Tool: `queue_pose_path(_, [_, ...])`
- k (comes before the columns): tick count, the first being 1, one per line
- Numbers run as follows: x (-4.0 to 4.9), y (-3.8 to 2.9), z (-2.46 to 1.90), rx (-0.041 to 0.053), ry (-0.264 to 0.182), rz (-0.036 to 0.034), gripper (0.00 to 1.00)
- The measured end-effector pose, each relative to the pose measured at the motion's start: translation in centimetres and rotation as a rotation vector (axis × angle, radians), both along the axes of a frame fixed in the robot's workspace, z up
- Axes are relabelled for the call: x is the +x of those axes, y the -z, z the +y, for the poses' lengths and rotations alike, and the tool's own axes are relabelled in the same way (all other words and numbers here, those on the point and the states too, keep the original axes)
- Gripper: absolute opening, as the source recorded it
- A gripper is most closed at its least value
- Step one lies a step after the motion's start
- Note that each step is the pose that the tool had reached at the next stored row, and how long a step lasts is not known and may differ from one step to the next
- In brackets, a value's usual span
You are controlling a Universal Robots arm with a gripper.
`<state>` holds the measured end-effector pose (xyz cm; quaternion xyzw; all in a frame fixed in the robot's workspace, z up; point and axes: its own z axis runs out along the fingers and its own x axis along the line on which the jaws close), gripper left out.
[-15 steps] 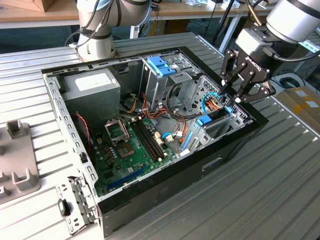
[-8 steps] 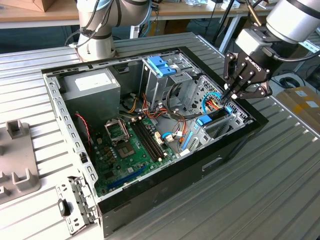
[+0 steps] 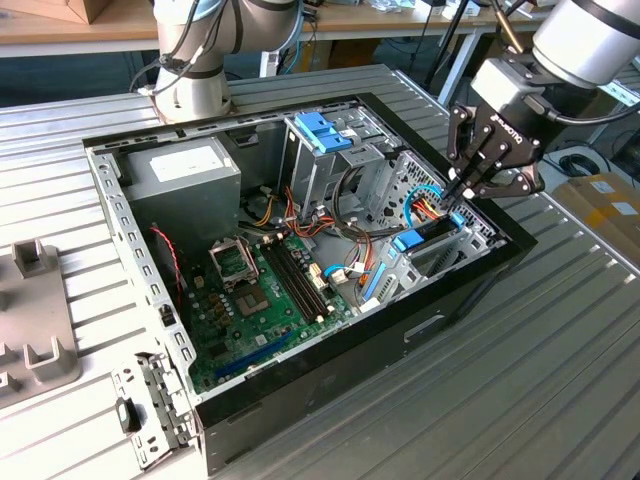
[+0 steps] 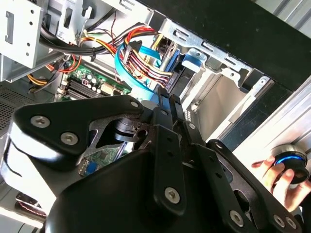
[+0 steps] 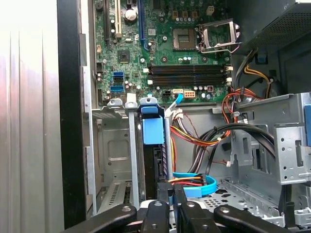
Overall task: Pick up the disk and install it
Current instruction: 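Insert the second disk wire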
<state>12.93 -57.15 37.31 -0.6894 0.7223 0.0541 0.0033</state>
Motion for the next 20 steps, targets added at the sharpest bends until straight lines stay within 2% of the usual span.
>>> queue_pose_path(5, [-0.93, 0.15, -0.27, -0.0003, 0.000, 0.0000, 0.16])
queue_pose_path(9, [-1.73, 0.56, -0.38, -0.0004, 0.000, 0.0000, 0.16])
queue_pose_path(13, [-1.80, 1.40, -0.38, -0.0019, 0.000, 0.0000, 0.16])
queue_pose_path(20, [-1.80, 1.55, -0.31, -0.0024, 0.000, 0.0000, 0.16])
